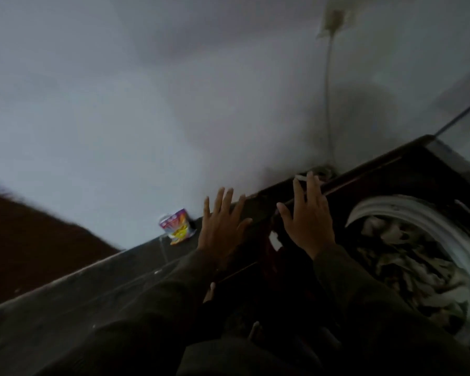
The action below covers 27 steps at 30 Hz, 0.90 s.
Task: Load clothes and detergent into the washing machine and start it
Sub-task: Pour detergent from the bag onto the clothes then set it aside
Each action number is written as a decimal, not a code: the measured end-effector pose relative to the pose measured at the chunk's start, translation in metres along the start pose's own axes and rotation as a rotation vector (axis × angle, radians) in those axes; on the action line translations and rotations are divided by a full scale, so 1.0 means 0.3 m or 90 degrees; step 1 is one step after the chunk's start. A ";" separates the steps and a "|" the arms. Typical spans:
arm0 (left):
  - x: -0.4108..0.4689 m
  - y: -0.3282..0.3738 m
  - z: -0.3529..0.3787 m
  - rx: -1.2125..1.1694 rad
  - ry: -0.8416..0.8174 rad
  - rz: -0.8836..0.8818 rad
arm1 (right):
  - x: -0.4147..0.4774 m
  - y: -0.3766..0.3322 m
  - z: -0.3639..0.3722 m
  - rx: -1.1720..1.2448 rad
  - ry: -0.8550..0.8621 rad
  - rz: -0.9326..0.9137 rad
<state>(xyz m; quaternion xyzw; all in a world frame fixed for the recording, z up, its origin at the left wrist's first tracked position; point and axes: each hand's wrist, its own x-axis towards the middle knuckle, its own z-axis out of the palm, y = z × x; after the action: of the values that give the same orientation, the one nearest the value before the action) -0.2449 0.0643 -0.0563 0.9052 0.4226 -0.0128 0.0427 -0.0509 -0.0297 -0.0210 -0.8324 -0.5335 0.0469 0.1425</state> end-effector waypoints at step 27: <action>-0.052 -0.983 1.136 -0.138 -0.060 -0.313 | 0.141 -0.519 1.502 -0.095 -0.297 -0.190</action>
<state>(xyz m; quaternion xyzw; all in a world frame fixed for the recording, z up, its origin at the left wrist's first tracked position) -0.4765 0.2109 -0.4144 0.7639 0.6262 -0.0195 0.1549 -0.2728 0.1535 -0.4035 -0.7197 -0.6704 0.1758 -0.0405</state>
